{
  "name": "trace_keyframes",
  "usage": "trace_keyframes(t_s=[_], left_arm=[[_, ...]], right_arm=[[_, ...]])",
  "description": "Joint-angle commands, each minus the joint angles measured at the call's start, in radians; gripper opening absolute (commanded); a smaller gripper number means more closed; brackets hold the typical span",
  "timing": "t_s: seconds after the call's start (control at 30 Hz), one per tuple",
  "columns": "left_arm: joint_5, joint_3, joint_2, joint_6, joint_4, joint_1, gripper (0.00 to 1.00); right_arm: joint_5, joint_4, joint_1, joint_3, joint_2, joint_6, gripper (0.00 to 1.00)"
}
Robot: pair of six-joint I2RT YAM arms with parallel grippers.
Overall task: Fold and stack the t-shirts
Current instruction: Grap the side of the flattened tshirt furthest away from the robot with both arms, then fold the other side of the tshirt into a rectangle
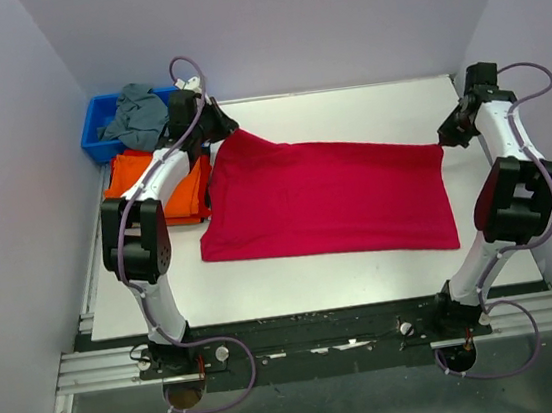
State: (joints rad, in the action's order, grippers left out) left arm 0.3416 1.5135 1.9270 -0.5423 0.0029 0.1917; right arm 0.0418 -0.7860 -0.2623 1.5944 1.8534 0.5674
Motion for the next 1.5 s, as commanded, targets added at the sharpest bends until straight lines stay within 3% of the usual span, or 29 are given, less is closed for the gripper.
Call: trace_keyframes(t_s=[0.0, 1.47], left_arm=[[-0.064, -0.067, -0.101, 0.036, -0.029, 0.011, 0.0], [-0.296, -0.552, -0.548, 0.039, -0.001, 0.092, 0.0]], right_arm=[[-0.022, 0.021, -0.009, -0.039, -0.052, 0.005, 0.01], [0.013, 0.085, -0.071, -0.307, -0.253, 0.042, 0.01]])
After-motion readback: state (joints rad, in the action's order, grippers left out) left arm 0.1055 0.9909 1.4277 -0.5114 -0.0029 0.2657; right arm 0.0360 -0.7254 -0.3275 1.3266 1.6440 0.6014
